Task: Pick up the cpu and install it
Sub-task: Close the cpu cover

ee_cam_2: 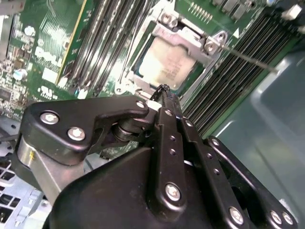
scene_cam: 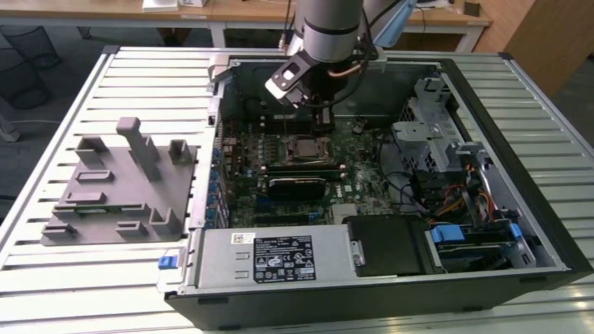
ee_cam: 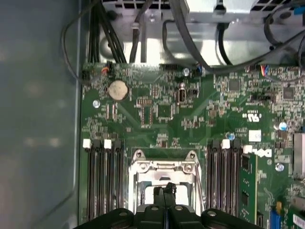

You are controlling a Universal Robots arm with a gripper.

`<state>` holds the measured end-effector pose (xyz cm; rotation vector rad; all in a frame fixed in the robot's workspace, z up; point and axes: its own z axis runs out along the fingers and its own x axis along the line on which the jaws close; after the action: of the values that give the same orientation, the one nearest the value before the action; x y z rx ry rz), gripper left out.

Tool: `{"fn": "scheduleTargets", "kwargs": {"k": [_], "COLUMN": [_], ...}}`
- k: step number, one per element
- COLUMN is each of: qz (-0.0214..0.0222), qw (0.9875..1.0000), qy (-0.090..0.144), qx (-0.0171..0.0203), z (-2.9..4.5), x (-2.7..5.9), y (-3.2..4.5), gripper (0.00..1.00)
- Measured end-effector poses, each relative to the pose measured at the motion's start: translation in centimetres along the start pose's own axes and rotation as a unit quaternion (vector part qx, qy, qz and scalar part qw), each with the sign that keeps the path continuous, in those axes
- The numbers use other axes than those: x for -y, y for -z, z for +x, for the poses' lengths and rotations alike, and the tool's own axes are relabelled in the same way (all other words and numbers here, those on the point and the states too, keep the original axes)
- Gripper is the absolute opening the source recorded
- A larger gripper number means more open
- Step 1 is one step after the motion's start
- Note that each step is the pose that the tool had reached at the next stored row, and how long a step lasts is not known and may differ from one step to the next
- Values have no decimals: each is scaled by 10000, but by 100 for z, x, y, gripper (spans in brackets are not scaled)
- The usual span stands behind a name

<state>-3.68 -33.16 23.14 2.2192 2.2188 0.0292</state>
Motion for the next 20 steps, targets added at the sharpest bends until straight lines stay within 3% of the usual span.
{"fn": "scheduleTargets", "kwargs": {"k": [9, 13, 20], "qz": [0, 0, -1], "qw": [10000, 10000, 10000], "qy": [0, 1, 1], "qx": [-1, -40, -44], "z": [-19, -53, -59], "x": [154, 212, 299], "y": [-15, -25, -92], "gripper": [11, 11, 11]}}
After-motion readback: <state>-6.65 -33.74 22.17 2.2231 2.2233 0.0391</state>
